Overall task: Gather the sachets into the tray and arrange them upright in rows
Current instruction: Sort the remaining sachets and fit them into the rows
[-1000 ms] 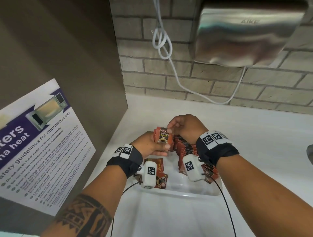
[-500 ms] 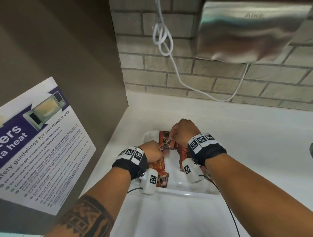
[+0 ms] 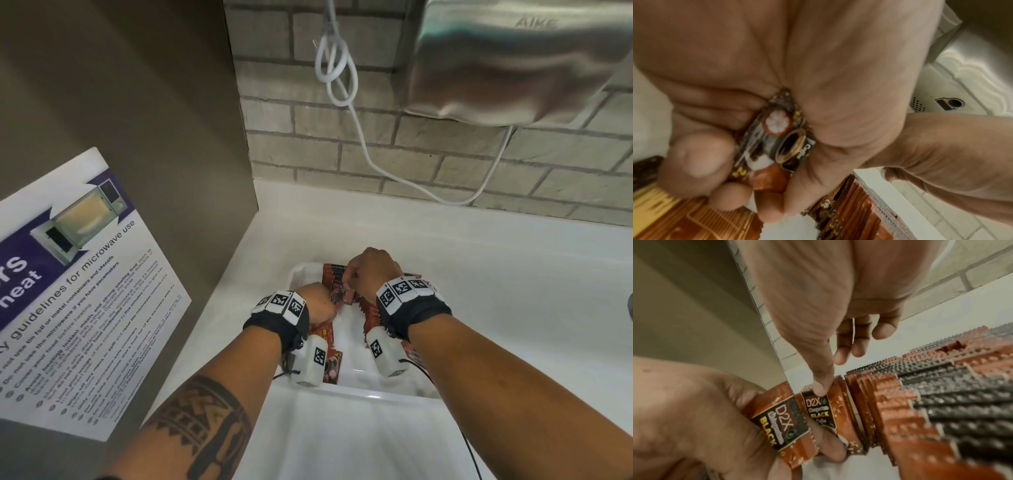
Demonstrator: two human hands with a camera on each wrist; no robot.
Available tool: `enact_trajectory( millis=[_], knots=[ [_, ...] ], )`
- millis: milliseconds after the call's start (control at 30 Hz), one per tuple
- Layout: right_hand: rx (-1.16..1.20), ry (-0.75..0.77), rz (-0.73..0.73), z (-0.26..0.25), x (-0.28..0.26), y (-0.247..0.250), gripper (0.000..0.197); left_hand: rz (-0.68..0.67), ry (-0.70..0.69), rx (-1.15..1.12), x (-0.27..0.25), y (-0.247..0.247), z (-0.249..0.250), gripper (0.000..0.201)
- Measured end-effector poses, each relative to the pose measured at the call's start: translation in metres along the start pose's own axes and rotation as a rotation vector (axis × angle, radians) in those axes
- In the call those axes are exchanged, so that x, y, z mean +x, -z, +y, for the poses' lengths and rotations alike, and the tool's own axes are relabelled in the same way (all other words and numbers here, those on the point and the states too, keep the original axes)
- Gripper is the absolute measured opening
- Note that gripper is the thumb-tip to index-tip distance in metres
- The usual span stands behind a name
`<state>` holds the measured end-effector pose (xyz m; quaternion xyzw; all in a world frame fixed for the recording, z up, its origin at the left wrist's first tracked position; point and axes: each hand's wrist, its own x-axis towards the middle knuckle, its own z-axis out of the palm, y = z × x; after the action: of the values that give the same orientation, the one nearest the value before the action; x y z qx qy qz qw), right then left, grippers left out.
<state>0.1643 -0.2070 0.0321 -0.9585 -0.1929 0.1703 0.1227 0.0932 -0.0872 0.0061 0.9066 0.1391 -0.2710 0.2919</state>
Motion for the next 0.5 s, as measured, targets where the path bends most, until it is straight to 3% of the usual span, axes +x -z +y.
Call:
enact_trajectory(
  millis=[67,233,500],
  knots=[
    [0.017,0.005,0.016,0.0012,0.0001,0.0,0.026,0.001,0.005,-0.007,0.0007,-0.0007,0.0008,0.005],
    [0.073,0.01,-0.014,0.0019,-0.0021,0.0024,0.018,-0.013,0.024,-0.014,0.0015,-0.0017,0.0006,0.011],
    [0.176,0.063,0.056,0.0104,-0.0063,0.0066,0.018,-0.002,0.026,-0.079,-0.0038,-0.0021,-0.0004,0.012]
  ],
)
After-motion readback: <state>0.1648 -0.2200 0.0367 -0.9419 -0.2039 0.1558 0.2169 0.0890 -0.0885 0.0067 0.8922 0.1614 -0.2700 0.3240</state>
